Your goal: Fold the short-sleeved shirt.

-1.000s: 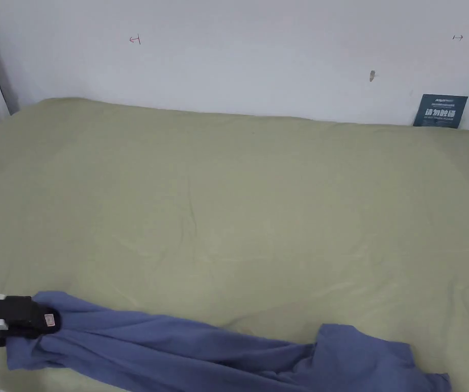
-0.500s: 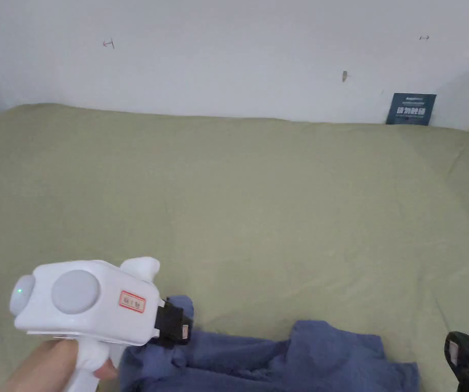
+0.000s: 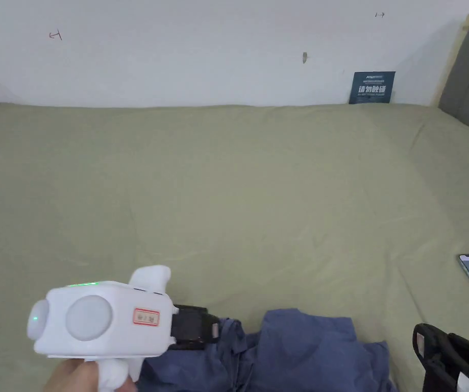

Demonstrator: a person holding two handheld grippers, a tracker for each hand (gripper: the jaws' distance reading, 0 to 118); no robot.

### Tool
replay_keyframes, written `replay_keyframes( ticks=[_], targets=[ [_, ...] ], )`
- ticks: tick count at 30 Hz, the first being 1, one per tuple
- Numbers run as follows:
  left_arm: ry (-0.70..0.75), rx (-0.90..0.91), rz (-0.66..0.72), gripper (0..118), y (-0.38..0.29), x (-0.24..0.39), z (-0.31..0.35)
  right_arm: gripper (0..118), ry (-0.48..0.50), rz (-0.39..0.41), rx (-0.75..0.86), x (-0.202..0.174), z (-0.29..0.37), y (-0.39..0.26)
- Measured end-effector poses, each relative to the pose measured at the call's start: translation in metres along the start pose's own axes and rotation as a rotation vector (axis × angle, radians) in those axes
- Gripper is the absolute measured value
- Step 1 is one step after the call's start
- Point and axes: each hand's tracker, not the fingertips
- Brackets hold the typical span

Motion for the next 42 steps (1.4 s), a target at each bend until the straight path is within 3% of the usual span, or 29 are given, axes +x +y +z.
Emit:
replay_keyframes(
  ticks=[5,9,14,17,23,25,29,33,36,37,38,39,40,42],
  targets=[
    [0.004,0.0,0.106,0,-0.003,-0.038,0.013,0,0.028,-0.008,-0.013,-0.007,-0.004,-0.005],
    [0.019,-0.073,0.095,0,-0.007,-0.036,-0.031,0,0.042,-0.026,-0.028,-0.009,-0.004,-0.007],
    [-0.155,-0.174,0.1,0,-0.028,-0.007,-0.101,0,0.042,-0.038,-0.047,-0.002,0.004,-0.009],
    [-0.149,-0.197,0.089,0,-0.036,-0.002,-0.12,0,0.015,-0.031,-0.061,0.003,0.007,-0.011],
    [-0.139,-0.108,0.046,0,-0.01,-0.013,-0.05,0,-0.014,-0.022,-0.057,0.005,-0.001,-0.009],
    [-0.171,-0.046,0.082,0,-0.002,-0.028,-0.01,0,-0.018,-0.003,-0.045,0.0,-0.005,-0.008],
    [-0.075,0.011,0.15,0,-0.002,-0.076,0.052,0,-0.016,0.03,-0.021,-0.01,-0.012,-0.002],
    [0.003,-0.06,0.215,0,-0.011,-0.125,0.06,0,0.0,0.045,-0.021,-0.02,-0.02,0.0],
    [-0.089,-0.077,0.267,2,-0.016,-0.146,0.044,0,0.02,0.034,-0.039,-0.025,-0.026,-0.001],
    [-0.137,-0.084,0.284,16,-0.016,-0.151,0.039,0,0.022,0.032,-0.044,-0.027,-0.027,-0.001],
    [-0.189,-0.088,0.296,65,-0.015,-0.152,0.03,0,0.024,0.034,-0.047,-0.028,-0.028,-0.002],
    [-0.192,-0.104,0.317,102,-0.015,-0.152,0.019,0,0.021,0.039,-0.053,-0.03,-0.029,-0.002],
    [-0.204,-0.1,0.323,116,-0.014,-0.153,0.014,0,0.021,0.042,-0.06,-0.031,-0.029,-0.002],
    [-0.242,-0.115,0.303,115,-0.013,-0.153,-0.004,0,0.025,0.045,-0.068,-0.031,-0.03,-0.003]
  ],
)
